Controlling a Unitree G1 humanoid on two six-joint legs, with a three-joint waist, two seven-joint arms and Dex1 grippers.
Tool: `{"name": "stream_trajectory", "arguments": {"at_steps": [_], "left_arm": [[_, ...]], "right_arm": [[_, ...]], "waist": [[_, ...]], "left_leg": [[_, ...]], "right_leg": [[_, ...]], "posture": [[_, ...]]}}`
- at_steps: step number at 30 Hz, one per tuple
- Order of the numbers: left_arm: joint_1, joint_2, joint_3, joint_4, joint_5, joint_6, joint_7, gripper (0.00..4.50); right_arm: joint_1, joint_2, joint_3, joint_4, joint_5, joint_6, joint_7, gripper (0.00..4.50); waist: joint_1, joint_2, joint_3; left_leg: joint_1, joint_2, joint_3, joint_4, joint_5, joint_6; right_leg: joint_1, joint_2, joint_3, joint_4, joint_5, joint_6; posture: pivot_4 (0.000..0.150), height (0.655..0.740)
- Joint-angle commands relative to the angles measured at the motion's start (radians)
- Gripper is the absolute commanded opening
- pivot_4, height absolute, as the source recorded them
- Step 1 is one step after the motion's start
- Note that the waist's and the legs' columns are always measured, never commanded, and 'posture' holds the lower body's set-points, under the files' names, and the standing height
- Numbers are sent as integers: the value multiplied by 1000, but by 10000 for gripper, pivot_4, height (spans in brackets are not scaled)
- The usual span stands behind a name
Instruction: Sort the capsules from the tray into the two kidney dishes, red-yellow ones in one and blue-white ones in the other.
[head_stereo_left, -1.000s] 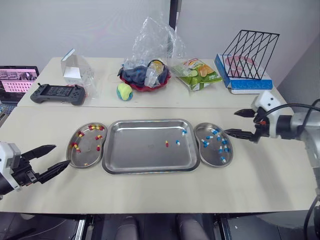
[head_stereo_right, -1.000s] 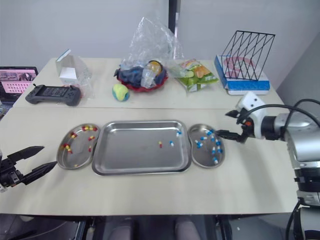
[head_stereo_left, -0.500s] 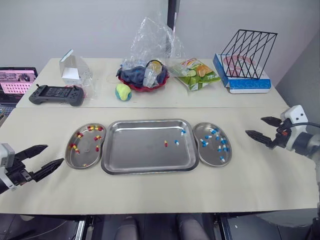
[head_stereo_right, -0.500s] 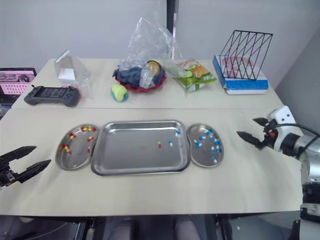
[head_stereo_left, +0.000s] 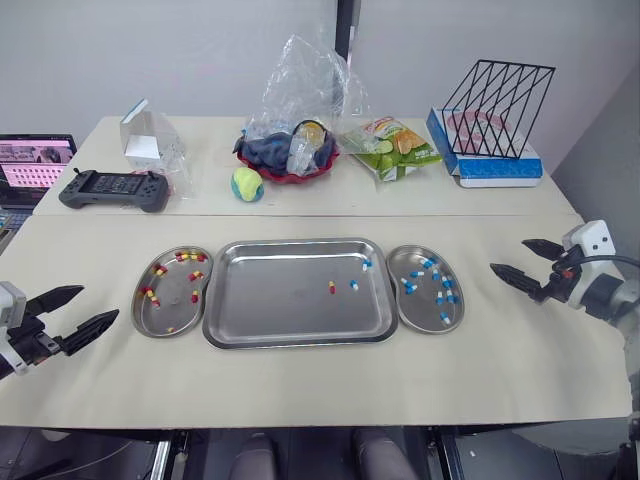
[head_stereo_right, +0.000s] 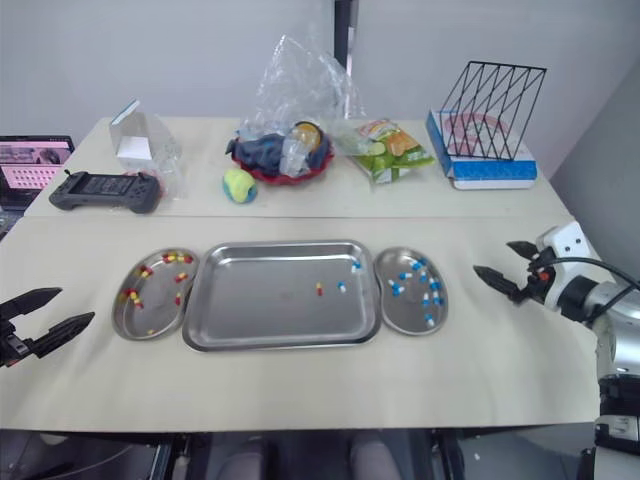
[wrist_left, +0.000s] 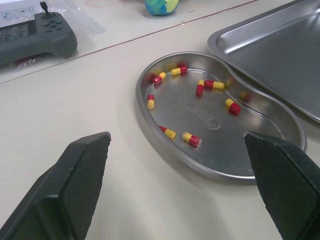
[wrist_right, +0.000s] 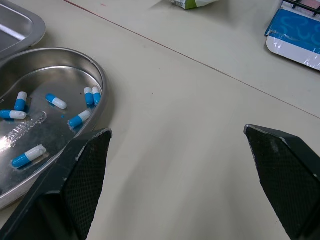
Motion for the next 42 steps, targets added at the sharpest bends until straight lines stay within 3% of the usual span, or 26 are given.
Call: {"name": "stream_trajectory", "arguments": {"at_steps": [1,5,12,17,20,26,30,35,42], "left_arm": [[-44,40,22,-10,-29,45,11,45000],[-99,65,-14,-43,-30,69,-9,45000],[-383,38,-188,-181,-81,330,102,45000],[-517,37,-333,-149,-17,307,34,45000],[-679,7,-477,-79,34,335,-28,45000],[-961,-184,-707,205,193,184,-180,45000],[-1015,-261,-771,294,258,53,-268,45000],[-1109,-372,-831,512,372,-149,-262,45000],[-1179,-528,-837,701,430,-250,-268,45000]], "right_arm": [[0,-16,-35,-41,38,25,18,44729],[40,-23,-36,-145,86,98,59,44729],[143,-21,-71,-350,155,211,47,44729],[189,-22,-108,-508,214,290,20,44729],[221,-30,-145,-618,278,364,9,44729],[307,-21,-211,-780,350,453,-40,44729],[343,-12,-239,-830,369,473,-78,44729],[379,-9,-269,-859,354,464,-137,44729],[416,11,-292,-901,339,456,-200,44729]], "waist": [[1,0,0],[5,0,0],[30,0,0],[23,1,-1],[24,1,-1],[54,1,-1],[51,1,-1],[51,1,-1],[55,1,0]], "left_leg": [[0,0,0,0,0,0],[0,0,0,0,0,0],[-1,-1,-1,1,0,0],[-1,-1,-2,2,0,0],[-1,-1,-4,2,0,0],[-4,-3,-9,8,1,0],[-5,-4,-9,9,1,0],[-5,-4,-10,9,1,1],[-6,-4,-11,10,1,1]], "right_leg": [[0,0,0,0,0,0],[0,0,0,0,0,0],[1,0,0,1,0,0],[1,0,-1,1,0,0],[0,1,-1,1,0,0],[3,0,-5,1,0,0],[3,0,-5,0,0,0],[3,0,-5,1,0,0],[3,0,-5,1,0,0]], "posture": [[1500,7174],[1500,7174],[1500,7174],[1500,7174],[1500,7174],[1500,7174],[1500,7174],[1500,7174],[1500,7174]]}}
